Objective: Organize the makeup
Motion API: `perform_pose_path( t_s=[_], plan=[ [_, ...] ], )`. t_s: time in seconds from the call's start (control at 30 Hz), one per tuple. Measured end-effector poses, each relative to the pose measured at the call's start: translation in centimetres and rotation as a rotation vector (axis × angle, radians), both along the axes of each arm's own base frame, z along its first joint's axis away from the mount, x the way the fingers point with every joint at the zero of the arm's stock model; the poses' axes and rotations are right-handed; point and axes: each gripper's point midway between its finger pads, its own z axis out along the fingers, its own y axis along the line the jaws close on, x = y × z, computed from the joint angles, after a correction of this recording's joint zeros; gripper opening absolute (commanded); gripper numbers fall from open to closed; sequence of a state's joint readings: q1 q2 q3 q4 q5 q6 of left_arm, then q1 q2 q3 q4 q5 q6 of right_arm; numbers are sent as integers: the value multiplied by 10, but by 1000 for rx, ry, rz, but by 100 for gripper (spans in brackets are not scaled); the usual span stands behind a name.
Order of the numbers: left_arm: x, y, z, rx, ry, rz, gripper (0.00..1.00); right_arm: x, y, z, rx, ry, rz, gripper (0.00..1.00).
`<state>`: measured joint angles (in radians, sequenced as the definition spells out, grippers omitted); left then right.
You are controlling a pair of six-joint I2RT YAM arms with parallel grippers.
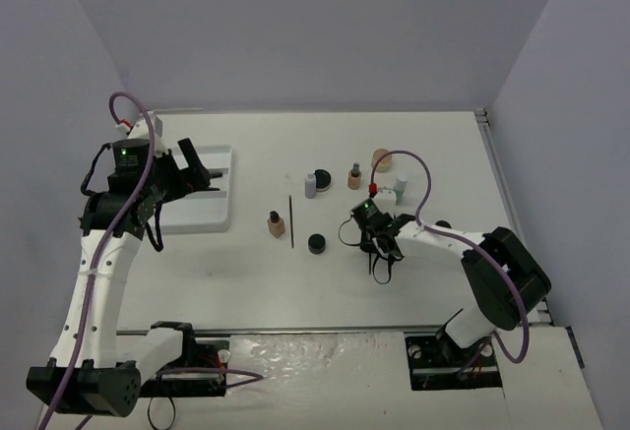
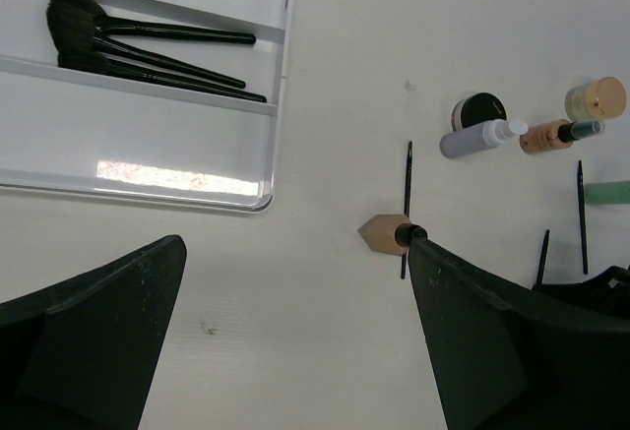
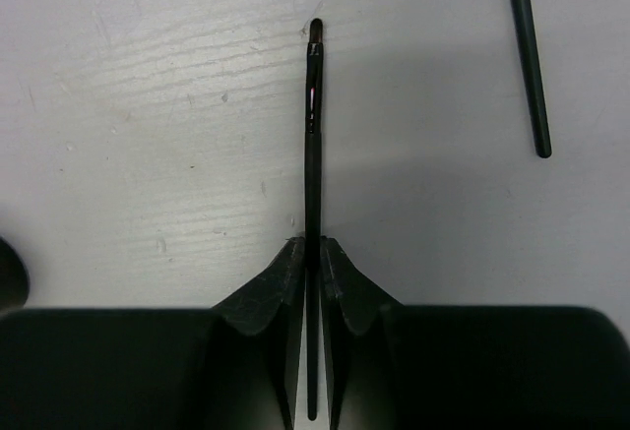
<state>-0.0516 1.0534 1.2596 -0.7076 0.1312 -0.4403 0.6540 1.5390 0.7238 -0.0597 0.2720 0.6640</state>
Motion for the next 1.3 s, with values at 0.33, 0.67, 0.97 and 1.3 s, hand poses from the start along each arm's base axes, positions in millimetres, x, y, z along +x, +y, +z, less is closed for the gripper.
perform_pose_path(
  t_s=[0.33, 0.67, 0.97, 1.3],
  plan=[
    [-9, -50, 1, -34, 18, -154, 95, -5, -3, 8, -7, -17, 34, 0],
    [-18, -139, 4, -180, 62, -325, 96, -2, 73, 135, 167, -347, 369, 0],
    [-12, -223, -6, -294, 89, -428, 90, 0, 116, 223, 360, -553, 536, 0],
    [-4, -266, -3, -395, 68, -435, 54, -5, 127, 231, 407, -559, 583, 0]
  ],
)
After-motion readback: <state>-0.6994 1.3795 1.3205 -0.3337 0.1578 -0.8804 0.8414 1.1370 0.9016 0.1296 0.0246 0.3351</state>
